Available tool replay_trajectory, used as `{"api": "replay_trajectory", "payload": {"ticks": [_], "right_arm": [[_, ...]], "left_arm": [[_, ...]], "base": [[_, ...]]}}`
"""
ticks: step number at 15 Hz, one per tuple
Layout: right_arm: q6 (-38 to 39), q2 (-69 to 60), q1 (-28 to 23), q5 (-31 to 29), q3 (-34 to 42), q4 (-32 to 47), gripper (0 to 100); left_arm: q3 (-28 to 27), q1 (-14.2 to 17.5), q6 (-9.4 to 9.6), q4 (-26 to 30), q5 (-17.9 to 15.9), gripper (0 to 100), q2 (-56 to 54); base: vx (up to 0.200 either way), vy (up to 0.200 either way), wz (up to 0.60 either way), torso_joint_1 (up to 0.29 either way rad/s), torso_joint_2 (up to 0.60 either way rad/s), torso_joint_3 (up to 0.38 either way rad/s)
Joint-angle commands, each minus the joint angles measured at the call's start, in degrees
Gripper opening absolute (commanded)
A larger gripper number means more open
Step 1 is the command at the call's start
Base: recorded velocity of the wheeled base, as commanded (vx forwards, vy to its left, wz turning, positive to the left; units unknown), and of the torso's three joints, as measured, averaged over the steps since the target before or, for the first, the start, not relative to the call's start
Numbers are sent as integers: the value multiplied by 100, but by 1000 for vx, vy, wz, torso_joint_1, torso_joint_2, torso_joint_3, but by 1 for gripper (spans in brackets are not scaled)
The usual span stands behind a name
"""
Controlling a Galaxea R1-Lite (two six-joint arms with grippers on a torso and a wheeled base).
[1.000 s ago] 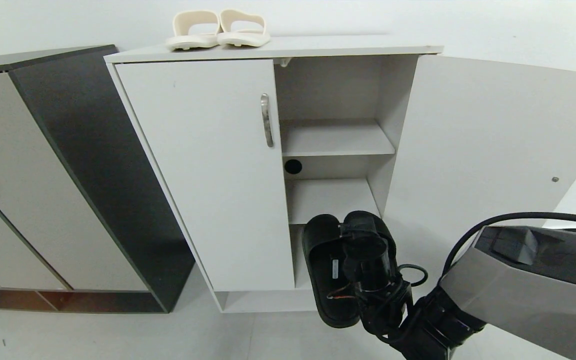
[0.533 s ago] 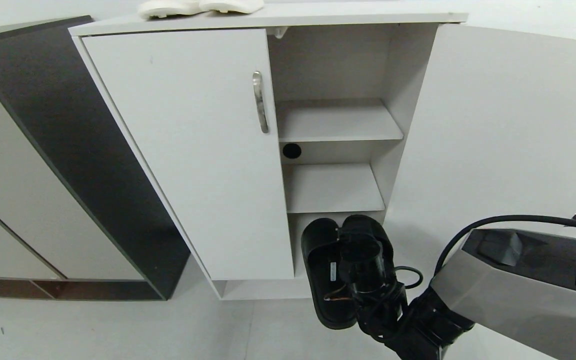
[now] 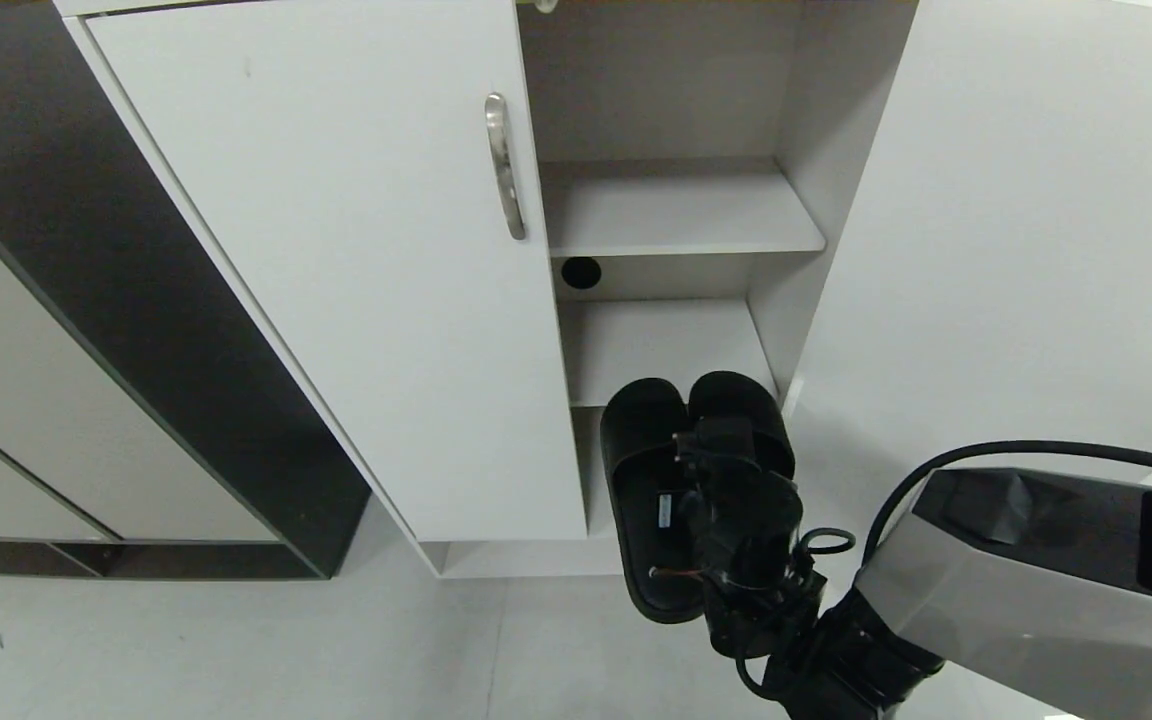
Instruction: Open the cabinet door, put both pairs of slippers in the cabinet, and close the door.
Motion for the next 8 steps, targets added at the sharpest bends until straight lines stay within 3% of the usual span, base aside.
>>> {"api": "replay_trajectory", "payload": {"ticks": [1,8], "right_arm": [[-206,248,3,5,132,-243,0],[-65,362,-76,5,9,-77,0]], "left_arm": [[0,1,1,-1,1,0,9],[0,1,1,-1,1,0,9]], "base": [[0,0,0,0,0,0],[0,0,0,0,0,0]]}}
